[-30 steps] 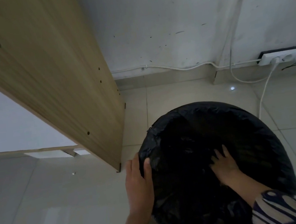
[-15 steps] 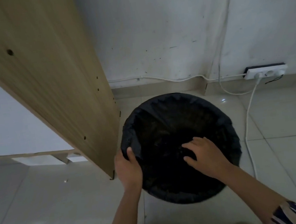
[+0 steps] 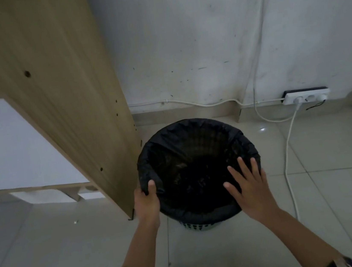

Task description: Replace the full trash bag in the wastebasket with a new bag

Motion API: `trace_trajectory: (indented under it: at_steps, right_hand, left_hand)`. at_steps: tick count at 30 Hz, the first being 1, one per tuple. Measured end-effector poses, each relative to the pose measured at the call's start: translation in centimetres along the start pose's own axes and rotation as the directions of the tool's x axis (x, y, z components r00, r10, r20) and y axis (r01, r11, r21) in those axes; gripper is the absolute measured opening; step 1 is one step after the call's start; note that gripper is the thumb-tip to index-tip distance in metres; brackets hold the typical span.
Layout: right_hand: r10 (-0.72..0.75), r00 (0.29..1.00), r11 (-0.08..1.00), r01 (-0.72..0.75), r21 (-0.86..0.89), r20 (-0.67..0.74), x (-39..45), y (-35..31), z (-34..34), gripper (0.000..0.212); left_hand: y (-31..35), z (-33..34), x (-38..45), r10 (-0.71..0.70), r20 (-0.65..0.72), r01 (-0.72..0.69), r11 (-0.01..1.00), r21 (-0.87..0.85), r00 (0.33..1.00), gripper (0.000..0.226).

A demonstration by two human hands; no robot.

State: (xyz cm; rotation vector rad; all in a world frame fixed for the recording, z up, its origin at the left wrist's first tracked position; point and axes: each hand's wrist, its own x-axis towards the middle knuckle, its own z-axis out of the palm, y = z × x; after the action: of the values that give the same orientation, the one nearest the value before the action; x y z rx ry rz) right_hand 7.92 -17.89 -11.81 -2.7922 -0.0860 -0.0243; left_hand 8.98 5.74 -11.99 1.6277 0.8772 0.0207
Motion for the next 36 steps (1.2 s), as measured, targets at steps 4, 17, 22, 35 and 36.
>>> trace_trajectory:
  at_steps: [4, 17, 22, 35, 36]
  right_hand:
    - [-0.02, 0.999, 0.998, 0.023, -0.066, 0.041, -1.0, -0.3, -1.3, 0.119]
    - [-0.228, 0.954, 0.963, 0.251, -0.102, 0.193, -5.4, -2.0, -0.1, 0.132]
    - [-0.274, 0.943, 0.936, 0.306, -0.172, 0.189, -4.8, -1.7, -0.4, 0.095]
    - [-0.196, 0.917, 0.97, 0.233, -0.067, 0.348, -4.0, -2.5, -5.8, 0.122]
    - [-0.174, 0.92, 0.977, 0.206, -0.055, 0.351, -3.7, -2.8, -7.5, 0.125]
  left_hand:
    - [0.2, -0.8, -2.1, -0.087, 0.164, 0.107, 0.987, -0.117, 0.983, 0.051]
    - [-0.3, -2.9, -6.4, 0.318, 0.75, -0.778, -0.054, 0.625, 0.58, 0.041]
    - [-0.9, -2.5, -5.7, 0.407, 0.767, -0.767, -0.208, 0.607, 0.497, 0.039]
    - [4.4, -4.5, -8.7, 0.146, 0.796, -0.796, -0.074, 0.601, 0.588, 0.092]
    - [6.4, -5.0, -9.5, 0.129, 0.791, -0.794, -0.043, 0.607, 0.598, 0.093]
